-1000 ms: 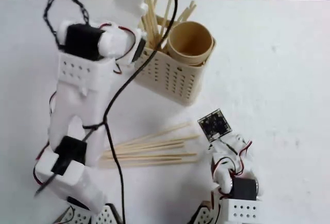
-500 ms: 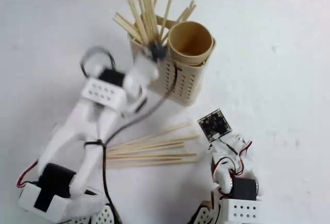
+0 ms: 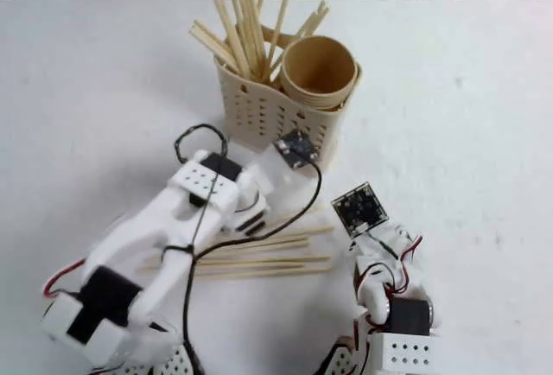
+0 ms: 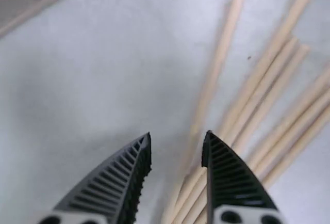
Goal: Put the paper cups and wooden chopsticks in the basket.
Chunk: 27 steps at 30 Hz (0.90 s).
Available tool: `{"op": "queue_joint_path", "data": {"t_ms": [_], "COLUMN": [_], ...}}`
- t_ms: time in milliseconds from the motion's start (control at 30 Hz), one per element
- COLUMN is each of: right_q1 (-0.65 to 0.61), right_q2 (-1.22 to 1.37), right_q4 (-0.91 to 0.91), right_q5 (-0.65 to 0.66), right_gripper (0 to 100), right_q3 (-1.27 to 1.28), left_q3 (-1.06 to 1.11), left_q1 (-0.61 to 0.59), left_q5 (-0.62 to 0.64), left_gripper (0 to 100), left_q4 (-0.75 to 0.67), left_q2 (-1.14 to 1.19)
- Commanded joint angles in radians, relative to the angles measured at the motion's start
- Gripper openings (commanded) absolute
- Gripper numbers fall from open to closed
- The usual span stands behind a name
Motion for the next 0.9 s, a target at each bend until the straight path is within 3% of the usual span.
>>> {"op": "queue_joint_path", "data": {"t_ms": [0, 233, 467, 867], "right_q1": [-0.005, -0.005, -0.005, -0.005], "right_q2": [-0.005, -0.005, -0.005, -0.005], "right_q4": [-0.008, -0.008, -0.008, -0.008], "right_q5": [0.006, 0.006, 0.006, 0.006], "right_gripper": [7.0, 7.0, 7.0, 7.0], "right_q3": [0.009, 0.009, 0.009, 0.009], "left_q3": [-0.1, -0.259, -0.261, -0.256], "left_q1": [0.007, 0.005, 0.012, 0.005], "left_q5": [0.003, 0.031, 0.023, -0.012], "left_gripper": [17, 17, 2, 2], "left_q4": [0.0, 0.118, 0.117, 0.172], "left_q2": [0.111, 0.278, 0.28, 0.214]}}
